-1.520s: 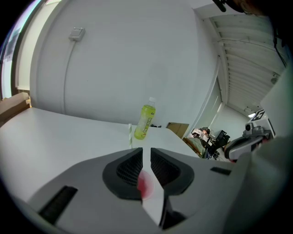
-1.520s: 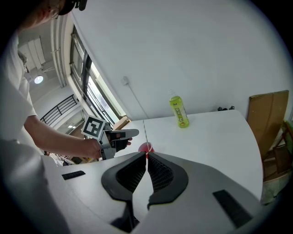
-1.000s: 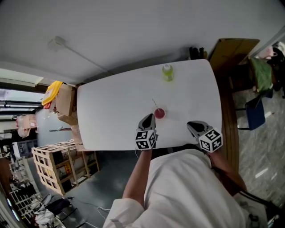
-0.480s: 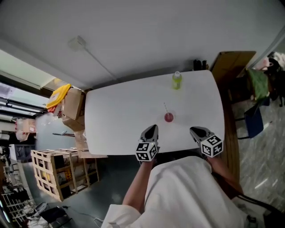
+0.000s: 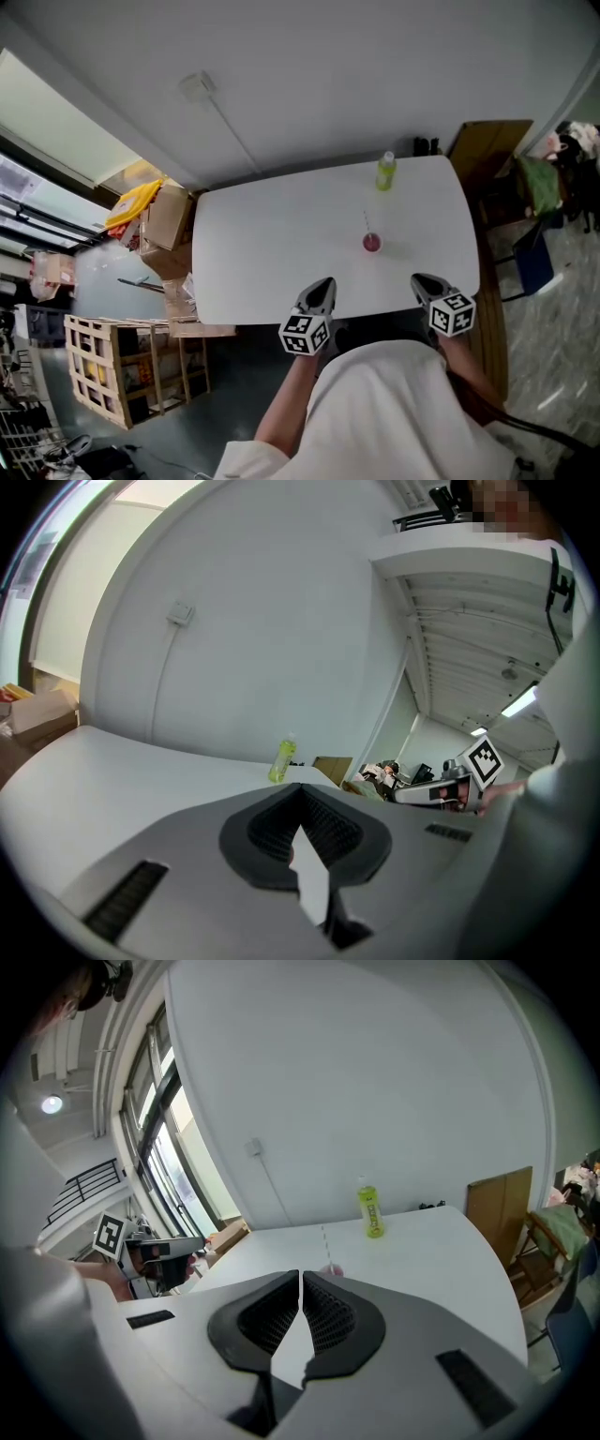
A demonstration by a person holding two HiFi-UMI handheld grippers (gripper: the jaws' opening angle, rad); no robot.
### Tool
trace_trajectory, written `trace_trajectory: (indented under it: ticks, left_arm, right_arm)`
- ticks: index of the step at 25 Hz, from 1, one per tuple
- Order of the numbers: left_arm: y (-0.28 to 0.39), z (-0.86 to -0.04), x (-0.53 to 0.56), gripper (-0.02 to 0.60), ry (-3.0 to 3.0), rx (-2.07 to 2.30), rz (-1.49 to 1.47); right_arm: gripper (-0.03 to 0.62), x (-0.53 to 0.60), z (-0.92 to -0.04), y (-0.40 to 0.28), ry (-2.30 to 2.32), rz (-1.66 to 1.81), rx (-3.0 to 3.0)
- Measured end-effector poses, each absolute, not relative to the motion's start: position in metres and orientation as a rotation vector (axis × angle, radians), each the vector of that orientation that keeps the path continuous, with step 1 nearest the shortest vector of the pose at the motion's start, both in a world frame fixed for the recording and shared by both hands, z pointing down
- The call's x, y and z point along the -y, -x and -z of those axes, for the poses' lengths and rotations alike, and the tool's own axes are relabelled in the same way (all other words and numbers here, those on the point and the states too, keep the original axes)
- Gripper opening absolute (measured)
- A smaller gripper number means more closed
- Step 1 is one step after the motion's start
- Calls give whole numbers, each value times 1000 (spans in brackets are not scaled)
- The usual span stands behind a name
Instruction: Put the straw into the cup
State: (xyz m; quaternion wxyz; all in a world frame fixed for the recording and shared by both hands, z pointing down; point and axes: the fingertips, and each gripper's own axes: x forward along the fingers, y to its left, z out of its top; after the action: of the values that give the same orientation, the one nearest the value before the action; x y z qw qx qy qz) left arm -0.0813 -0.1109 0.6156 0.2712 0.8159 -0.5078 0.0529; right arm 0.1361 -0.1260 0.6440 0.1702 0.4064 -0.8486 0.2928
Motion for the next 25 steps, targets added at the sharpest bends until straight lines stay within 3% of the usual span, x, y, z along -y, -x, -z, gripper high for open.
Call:
trace_trajectory:
  ticks: [12, 25]
  left_arm:
    - [92, -619, 38, 2, -2251, 1202, -180]
    - [72, -611, 20, 2, -2190, 1270, -161]
  right_arm:
    - [37, 54, -631, -143, -1304, -788, 2428]
    - [34, 63, -606, -158, -1167, -693, 2546]
